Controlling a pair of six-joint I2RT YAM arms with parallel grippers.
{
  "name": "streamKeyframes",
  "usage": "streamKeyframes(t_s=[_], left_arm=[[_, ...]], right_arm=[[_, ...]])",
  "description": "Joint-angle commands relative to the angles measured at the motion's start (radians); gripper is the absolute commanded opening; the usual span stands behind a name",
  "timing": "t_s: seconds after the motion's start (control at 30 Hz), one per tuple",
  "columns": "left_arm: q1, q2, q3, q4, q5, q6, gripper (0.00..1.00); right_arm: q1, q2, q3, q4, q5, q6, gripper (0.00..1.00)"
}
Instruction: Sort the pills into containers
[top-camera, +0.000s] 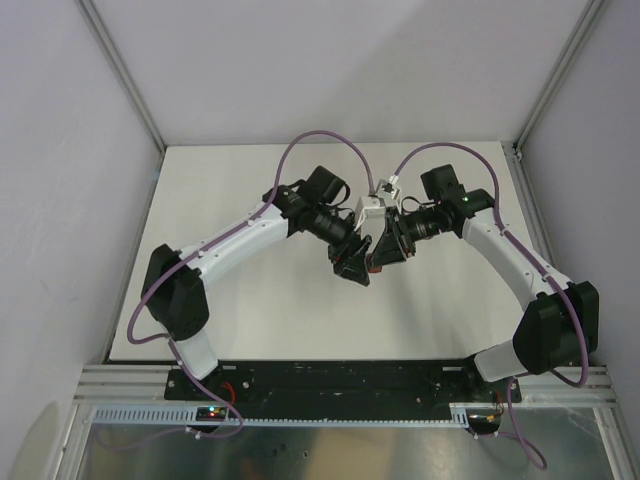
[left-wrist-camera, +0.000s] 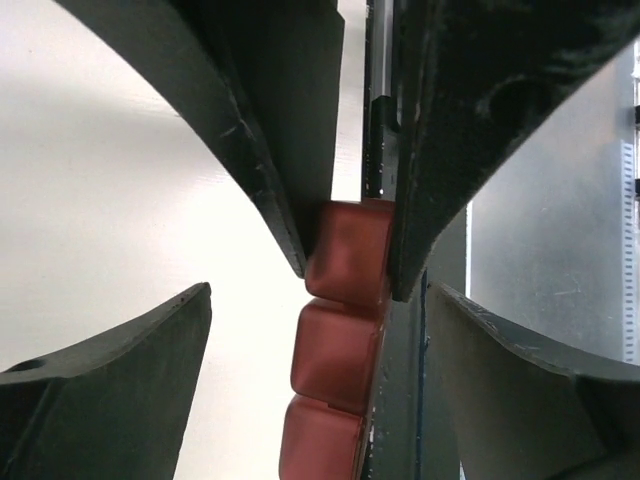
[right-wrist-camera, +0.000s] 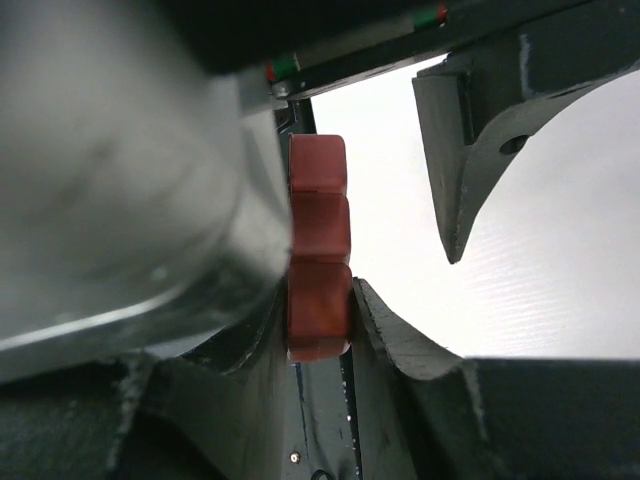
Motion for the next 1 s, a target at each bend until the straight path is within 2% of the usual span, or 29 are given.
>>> streamKeyframes(t_s=[0.0,0.13,0.5,0.97], left_arm=[[-0.002,-0.057,0.029,0.005,-0.05,0.01,0.95],[0.011,-0.096,0.011,0.006,-0.096,0.034,0.99],[0.06,-0.208,-0.037,0.006,-0.213,0.099,1.0],[0.06,-0.299,-0.096,0.013,-0.327,0.156,1.0]], right_arm=[[0.005,-0.035,0.004,0.006,-0.019,0.012,0.0],[0.003,-0.032,0.004,0.008,-0.014,0.021,0.0],[-0.005,-0.015,0.004,0.03,0.006,0.066,0.0],[-0.06,0.042,0.024,0.091,0.026,0.174,0.0]])
